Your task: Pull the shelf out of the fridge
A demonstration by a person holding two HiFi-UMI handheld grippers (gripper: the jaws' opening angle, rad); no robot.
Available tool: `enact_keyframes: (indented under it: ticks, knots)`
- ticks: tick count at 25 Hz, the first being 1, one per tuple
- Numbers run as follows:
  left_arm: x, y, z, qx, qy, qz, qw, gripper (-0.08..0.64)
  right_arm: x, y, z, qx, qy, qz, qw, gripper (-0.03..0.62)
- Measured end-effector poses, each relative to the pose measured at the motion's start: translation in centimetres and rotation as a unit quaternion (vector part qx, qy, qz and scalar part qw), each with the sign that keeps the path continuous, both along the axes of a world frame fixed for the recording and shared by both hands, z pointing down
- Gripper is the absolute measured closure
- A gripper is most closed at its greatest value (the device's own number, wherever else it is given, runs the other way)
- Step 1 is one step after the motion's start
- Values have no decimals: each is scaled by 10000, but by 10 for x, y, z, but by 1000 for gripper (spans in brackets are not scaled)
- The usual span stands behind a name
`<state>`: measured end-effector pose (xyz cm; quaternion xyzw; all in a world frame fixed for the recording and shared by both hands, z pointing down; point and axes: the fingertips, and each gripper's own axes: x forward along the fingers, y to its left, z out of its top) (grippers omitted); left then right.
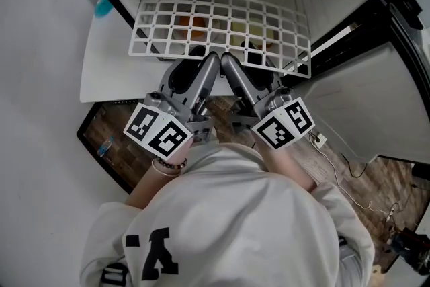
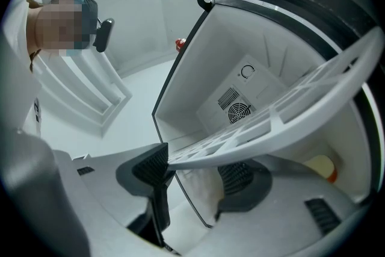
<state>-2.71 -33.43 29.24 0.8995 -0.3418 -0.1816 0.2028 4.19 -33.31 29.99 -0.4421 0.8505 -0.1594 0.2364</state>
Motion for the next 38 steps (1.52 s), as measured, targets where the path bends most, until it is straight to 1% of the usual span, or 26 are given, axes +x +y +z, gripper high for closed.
enact_keyframes:
  ticks: [12, 38]
  knots:
    - [-2, 13, 2, -10, 62, -52, 10000, 420, -2, 12, 2, -52, 43, -78, 9999, 327]
    - [-6, 22, 1, -22, 74, 10, 10000, 420, -5, 22, 1, -52, 19, -35, 10000, 326]
